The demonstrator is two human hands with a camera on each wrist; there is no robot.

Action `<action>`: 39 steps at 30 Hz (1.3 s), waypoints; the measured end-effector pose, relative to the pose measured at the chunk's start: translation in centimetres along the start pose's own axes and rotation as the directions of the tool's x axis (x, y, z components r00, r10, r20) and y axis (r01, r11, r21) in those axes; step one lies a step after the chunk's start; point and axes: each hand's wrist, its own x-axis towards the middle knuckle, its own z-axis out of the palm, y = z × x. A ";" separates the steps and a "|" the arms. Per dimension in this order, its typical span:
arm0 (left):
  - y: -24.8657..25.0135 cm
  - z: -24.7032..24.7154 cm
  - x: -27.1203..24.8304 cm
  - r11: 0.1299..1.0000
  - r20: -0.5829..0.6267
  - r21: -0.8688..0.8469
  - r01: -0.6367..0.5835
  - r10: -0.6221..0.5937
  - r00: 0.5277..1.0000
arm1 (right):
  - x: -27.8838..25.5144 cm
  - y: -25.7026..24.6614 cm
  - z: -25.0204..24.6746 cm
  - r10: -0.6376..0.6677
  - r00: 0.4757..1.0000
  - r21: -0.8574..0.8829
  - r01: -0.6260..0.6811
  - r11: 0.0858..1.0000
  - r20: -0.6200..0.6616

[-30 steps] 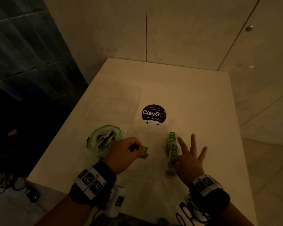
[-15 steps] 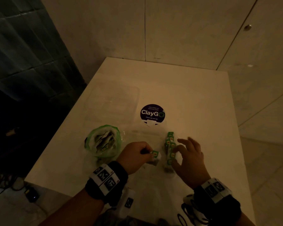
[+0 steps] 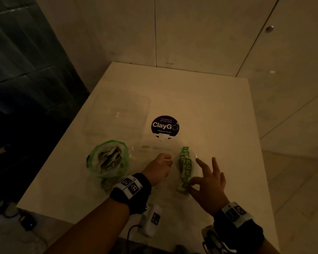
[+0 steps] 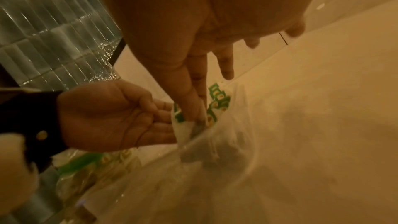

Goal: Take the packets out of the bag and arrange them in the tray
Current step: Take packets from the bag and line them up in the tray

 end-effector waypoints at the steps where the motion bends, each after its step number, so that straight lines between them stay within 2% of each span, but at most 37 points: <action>1: 0.0 0.3 0.1 1.000 0.017 -0.022 0.012 -0.011 1.000 | -0.1 -0.1 0.3 0.006 1.000 -0.005 -0.006 1.000 0.008; 6: -0.4 1.6 0.7 0.993 0.036 0.115 0.026 -0.031 0.999 | 0.3 -0.4 1.1 0.064 0.997 -0.068 -0.061 0.996 0.040; 9: -0.3 2.0 1.0 0.984 0.118 0.160 0.072 -0.091 0.989 | 0.7 -0.7 1.0 0.083 0.996 -0.112 -0.078 0.991 0.042; 12: 0.3 2.3 0.6 0.968 0.192 0.251 0.007 -0.057 0.980 | 1.1 -0.8 1.0 0.087 0.996 -0.146 -0.082 0.986 0.030; 15: 0.6 2.0 0.5 0.987 0.181 0.158 -0.038 0.009 0.983 | 1.2 -0.6 1.1 0.082 0.997 -0.152 -0.081 0.985 -0.001; 18: 1.0 1.9 0.3 0.990 0.234 0.128 -0.064 0.033 0.972 | 1.3 -0.4 1.0 0.081 0.997 -0.126 -0.081 0.989 -0.011; 22: 0.2 1.8 1.1 1.000 0.181 -0.027 -0.015 0.020 0.983 | 1.4 -0.3 0.8 0.082 0.997 -0.109 -0.082 0.991 -0.011; 26: 0.4 1.1 1.1 1.000 0.140 -0.010 -0.015 0.016 0.990 | 1.3 0.2 0.8 0.077 0.997 -0.085 -0.080 0.993 -0.031; 28: 0.8 0.5 0.4 0.999 0.112 0.005 -0.053 0.052 0.992 | 1.1 0.4 0.5 0.083 0.995 -0.059 -0.086 0.995 -0.059; 31: 1.5 -1.2 -1.7 0.985 0.004 0.046 -0.169 0.169 0.986 | 1.2 0.1 -0.7 0.067 0.986 0.016 -0.065 0.998 -0.156; 33: 1.7 -2.9 -3.4 0.949 -0.094 0.142 -0.280 0.295 0.951 | 1.7 -0.8 -1.8 0.013 0.972 0.069 0.003 0.998 -0.233; 35: 1.7 -4.8 -5.0 0.889 -0.201 0.264 -0.375 0.431 0.880 | 2.5 -2.4 -2.8 -0.078 0.960 0.135 0.118 0.984 -0.269; 37: 1.2 -6.9 -6.2 0.814 -0.321 0.416 -0.405 0.549 0.772 | 3.3 -4.7 -3.4 -0.196 0.944 0.183 0.249 0.951 -0.266; 39: 0.2 -9.6 -6.7 0.704 -0.394 0.637 -0.314 0.648 0.652 | 4.0 -7.6 -3.5 -0.319 0.914 0.180 0.369 0.912 -0.252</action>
